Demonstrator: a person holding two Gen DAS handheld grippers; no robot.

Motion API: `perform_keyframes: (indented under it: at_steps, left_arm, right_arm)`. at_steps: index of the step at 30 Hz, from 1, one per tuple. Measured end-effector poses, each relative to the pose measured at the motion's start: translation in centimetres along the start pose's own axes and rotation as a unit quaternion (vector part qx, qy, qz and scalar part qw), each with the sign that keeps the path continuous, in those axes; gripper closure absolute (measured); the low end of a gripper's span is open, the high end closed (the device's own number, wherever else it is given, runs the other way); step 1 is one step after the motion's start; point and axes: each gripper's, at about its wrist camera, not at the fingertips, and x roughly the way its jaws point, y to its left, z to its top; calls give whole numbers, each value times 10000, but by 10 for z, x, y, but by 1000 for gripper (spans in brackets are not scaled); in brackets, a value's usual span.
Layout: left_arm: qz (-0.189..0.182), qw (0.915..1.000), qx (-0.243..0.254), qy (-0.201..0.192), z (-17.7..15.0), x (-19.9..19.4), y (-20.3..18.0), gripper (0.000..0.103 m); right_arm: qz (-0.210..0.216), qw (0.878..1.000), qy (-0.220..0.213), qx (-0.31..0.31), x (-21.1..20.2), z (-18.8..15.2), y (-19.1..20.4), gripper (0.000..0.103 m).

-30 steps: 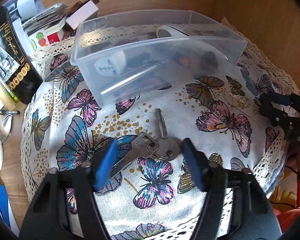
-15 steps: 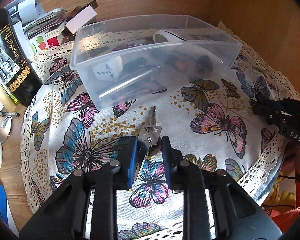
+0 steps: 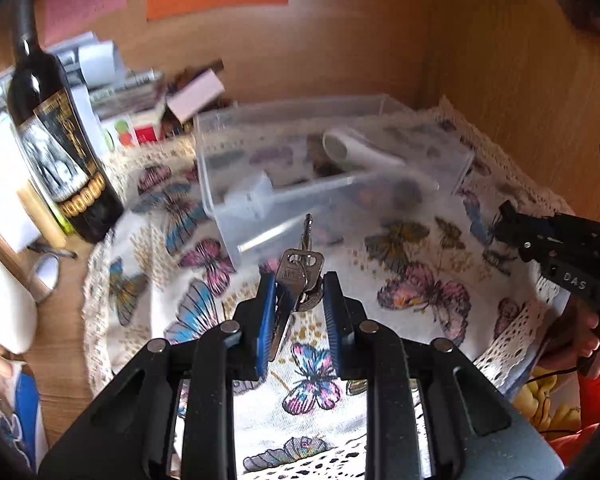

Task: Organize rigid objects
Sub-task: 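Carry the keys with the left tool into the box while the right tool releases the black cylinder there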

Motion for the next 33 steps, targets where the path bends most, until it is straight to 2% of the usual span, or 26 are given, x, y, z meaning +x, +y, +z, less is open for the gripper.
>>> perform_keyframes:
  at_steps: [9,15,21,25,33]
  left_arm:
    - [135,9980,-80,-608,27,-30,0,80]
    - [216,9953,-56,-943,48,-40,-2,80]
    - [225,9929,-75,-1162,71,-39,-2,80]
    - [217,9932,-118,-1138,84,-26,0,80]
    - [47,9980,-194,-592,101,31,2,80]
  right_arm:
    - [100,9979,-576,-289,-13,41,15,81]
    - [323,9938,-978,-417,-21,72,27,81]
    - [373,9912,-1132,-578,-14,97,36,81]
    - [414,9912,-1081,-640,1,111,39,81]
    - [501,9945,-628,-674,48,122,38,81]
